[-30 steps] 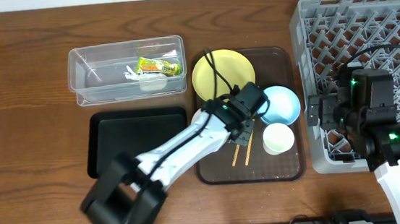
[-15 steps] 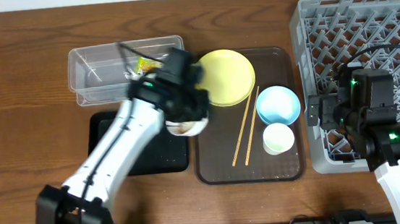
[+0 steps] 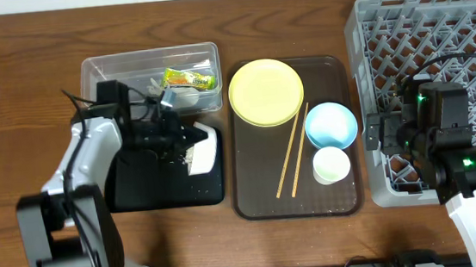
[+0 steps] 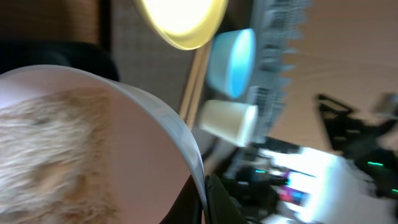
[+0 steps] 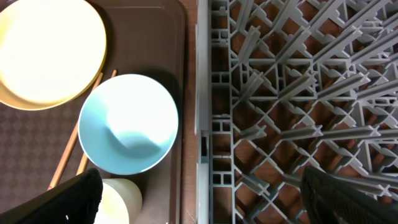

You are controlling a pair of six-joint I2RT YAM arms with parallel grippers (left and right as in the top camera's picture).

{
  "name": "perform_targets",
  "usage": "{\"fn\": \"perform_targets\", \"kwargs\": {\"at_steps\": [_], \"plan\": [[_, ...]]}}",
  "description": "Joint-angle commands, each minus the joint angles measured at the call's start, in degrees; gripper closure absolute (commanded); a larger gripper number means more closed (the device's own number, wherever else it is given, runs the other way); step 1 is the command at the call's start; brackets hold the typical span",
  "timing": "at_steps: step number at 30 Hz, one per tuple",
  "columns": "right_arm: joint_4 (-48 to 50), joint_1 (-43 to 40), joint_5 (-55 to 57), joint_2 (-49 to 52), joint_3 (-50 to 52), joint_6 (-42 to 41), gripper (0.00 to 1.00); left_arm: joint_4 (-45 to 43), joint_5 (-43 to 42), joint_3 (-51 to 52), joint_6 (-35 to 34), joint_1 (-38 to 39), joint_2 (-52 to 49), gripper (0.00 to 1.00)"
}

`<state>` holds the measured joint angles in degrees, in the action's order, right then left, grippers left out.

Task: Sort waste into correct bins and load items into the dishwasher rack
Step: 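Carry the pink bowl to the black tray and pour out the rice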

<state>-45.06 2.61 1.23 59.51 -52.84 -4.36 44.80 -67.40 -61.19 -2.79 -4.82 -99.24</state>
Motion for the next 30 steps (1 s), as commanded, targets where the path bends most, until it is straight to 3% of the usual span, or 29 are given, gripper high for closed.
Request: {"fn": "perform_targets", "kwargs": {"at_steps": [1,10,30], "plan": [[0.04,0.33,-0.22,0.02,-1.09,-0.76,0.01,-0.04,-14.25,0.13,2.93,-2.19,-3.1,0.94],[0.02,0.33,-0.22,0.02,-1.09,-0.74,0.01,-0.04,-22.36,0.22,-5.14,-6.82,-10.29,0.94],[0.0,0.33,-0.2,0.02,-1.09,-0.76,0.01,-0.02,-22.64,0.22,-31.28,-9.27,-11.04,0.94]]}}
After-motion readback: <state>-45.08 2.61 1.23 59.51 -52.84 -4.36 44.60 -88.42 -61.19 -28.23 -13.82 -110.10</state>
